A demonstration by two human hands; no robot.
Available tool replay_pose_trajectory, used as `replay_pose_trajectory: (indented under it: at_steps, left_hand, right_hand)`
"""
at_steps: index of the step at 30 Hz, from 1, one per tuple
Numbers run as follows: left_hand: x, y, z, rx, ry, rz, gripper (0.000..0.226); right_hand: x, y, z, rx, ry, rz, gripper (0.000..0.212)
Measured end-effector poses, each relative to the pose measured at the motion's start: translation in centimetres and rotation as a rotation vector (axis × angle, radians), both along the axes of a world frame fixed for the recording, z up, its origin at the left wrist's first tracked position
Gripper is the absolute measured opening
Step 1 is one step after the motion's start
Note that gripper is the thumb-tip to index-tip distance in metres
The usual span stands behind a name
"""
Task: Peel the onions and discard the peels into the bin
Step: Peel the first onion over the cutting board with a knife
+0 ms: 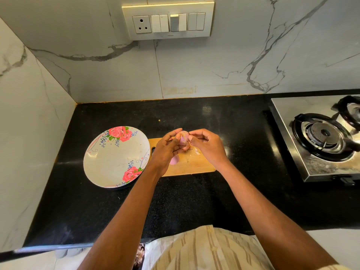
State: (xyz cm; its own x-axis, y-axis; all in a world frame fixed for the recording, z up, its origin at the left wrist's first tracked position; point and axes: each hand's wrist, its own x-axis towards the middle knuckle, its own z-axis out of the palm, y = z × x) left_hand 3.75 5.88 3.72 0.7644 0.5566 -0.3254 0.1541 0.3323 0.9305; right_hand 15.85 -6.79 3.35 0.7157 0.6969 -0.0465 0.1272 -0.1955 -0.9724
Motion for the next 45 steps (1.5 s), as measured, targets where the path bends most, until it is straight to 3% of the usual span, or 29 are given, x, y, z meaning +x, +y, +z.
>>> replay_pose_trajectory:
  at_steps: [18, 25, 34, 40, 43, 45]
  left_hand:
    - [-0.1, 0.1, -0.3, -0.026, 0.031, 0.009, 0.027]
    - [0.0, 0.4, -0.5, -0.02, 0.011, 0.011, 0.032]
    - [0.3, 0.1, -0.5, -0.026, 0.021, 0.03, 0.031]
    - [-0.1, 0.4, -0.6, -0.044, 0.002, 0.064, 0.03]
    - [-0.2, 0.7, -0.6, -0.049, -0.001, 0.065, 0.03]
    - [-0.1, 0.6, -0.5, -0.034, -0.002, 0.058, 0.042]
  right_hand:
    - [-0.4, 0.2, -0.3, -0.048, -0.082, -0.049, 0.009]
    - [0.0, 0.3, 0.0, -0.039, -0.016, -0.003, 0.011]
    - [0.0, 0.8, -1.0, -0.113, -0.12, -0.056, 0.006]
    - [0.7, 0.4, -2.5, -0.257, 0.036, -0.101, 0.011]
    - [0.7, 0.0, -2.3, -0.252, 0.001, -0.071, 0.007]
    - [0.5, 0.2, -1.8, -0.202, 0.002, -0.037, 0.012]
